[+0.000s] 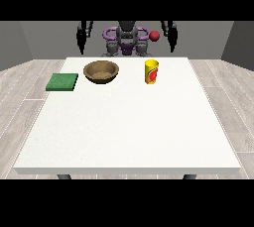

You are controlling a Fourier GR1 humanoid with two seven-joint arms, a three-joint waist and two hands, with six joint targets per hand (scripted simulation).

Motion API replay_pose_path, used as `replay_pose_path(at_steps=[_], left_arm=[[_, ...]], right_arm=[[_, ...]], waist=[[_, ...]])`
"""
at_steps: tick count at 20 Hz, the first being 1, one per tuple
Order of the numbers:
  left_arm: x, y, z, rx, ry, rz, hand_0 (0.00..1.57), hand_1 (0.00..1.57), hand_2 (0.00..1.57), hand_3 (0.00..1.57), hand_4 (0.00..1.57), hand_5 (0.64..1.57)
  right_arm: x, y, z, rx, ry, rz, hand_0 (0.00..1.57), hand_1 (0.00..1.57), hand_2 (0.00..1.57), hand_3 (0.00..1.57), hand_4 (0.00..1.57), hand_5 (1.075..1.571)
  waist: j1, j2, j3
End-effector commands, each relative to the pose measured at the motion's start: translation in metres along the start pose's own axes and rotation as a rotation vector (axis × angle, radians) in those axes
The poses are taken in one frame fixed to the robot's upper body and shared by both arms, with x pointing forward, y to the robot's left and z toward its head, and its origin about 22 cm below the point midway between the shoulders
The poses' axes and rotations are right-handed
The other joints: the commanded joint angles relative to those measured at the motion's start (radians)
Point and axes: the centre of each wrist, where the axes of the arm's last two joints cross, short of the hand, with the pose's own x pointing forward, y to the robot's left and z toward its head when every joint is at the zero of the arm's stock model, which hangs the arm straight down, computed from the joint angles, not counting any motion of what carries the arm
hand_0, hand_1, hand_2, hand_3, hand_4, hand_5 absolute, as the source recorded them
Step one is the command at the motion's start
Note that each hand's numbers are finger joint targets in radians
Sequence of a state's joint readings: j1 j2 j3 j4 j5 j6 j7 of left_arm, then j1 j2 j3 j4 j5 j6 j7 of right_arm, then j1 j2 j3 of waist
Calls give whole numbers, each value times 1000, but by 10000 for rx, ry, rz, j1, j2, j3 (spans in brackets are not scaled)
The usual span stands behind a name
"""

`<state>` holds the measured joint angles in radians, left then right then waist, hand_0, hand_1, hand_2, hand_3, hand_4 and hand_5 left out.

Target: Pick the cup and pour the ball into the bowl, then pick the bowl and place it on the pad

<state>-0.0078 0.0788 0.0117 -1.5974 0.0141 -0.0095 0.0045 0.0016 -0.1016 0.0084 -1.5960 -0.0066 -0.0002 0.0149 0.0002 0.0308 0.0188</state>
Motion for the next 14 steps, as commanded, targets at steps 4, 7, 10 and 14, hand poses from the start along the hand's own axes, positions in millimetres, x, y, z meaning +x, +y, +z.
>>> replay_pose_path(at_steps=[4,7,10,14], left_arm=[[24,11,0,95,-185,-328,0,0,0,0,664,1566],[22,-15,11,-16,1420,1613,0,0,0,0,664,1566],[35,-22,18,353,2545,1858,0,0,0,0,634,1564],[63,-28,22,527,2158,1835,0,0,0,0,601,1563]], right_arm=[[24,-10,0,-78,-160,277,0,0,0,0,875,1533],[26,0,13,-260,1221,-1503,0,0,0,0,875,1533],[24,-6,36,-258,2517,-1650,0,0,0,0,860,1530],[70,-3,38,-238,2131,-1736,0,0,0,0,823,1528]], waist=[[13,-2347,-143],[-420,-3941,-187],[-692,-4769,-181],[-673,-4068,-189]])
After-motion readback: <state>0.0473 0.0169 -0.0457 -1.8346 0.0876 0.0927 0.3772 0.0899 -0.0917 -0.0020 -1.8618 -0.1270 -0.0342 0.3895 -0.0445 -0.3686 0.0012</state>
